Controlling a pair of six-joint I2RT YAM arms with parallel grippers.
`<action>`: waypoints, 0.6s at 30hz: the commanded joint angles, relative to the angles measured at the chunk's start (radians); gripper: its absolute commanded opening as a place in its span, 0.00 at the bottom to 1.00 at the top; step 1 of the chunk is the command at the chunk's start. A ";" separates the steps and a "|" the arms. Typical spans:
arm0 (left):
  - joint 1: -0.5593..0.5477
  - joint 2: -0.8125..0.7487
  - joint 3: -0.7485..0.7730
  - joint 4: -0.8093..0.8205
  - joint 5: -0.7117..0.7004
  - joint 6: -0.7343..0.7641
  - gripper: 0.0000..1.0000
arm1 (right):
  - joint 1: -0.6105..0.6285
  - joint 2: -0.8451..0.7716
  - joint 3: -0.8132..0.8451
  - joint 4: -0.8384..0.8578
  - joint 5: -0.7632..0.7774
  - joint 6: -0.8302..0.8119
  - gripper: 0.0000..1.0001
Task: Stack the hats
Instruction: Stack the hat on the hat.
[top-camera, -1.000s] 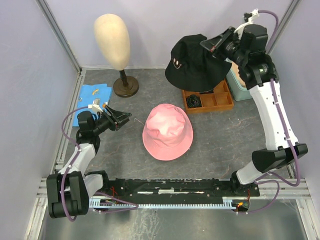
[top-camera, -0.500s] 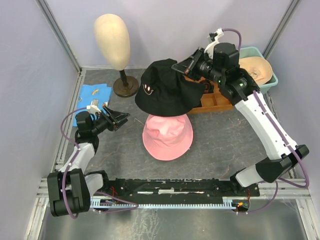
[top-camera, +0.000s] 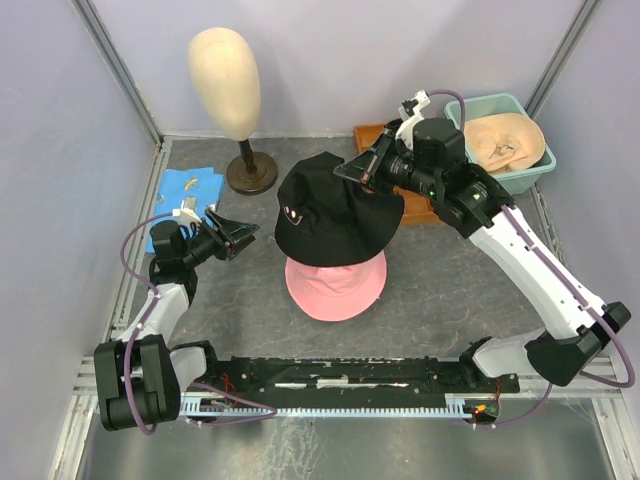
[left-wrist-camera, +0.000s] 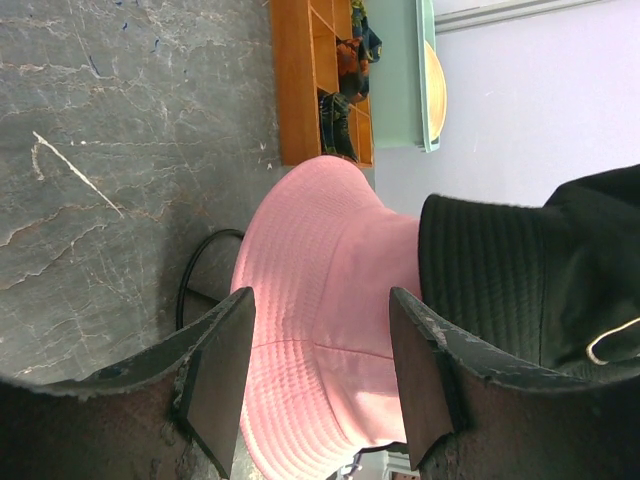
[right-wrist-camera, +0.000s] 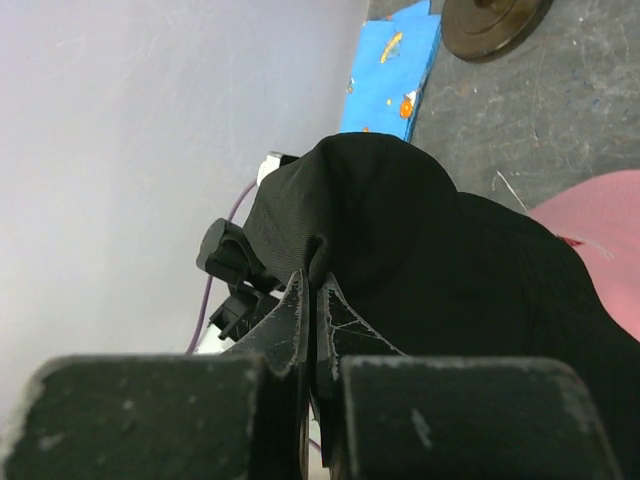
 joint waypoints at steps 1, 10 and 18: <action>0.006 0.003 0.037 0.024 0.030 0.009 0.63 | 0.009 -0.069 -0.031 0.017 0.015 0.008 0.00; 0.007 0.033 0.057 0.026 0.032 0.017 0.63 | 0.024 -0.129 -0.137 -0.059 0.008 -0.045 0.00; 0.007 0.065 0.069 0.033 0.034 0.020 0.63 | 0.056 -0.151 -0.239 -0.094 0.021 -0.111 0.00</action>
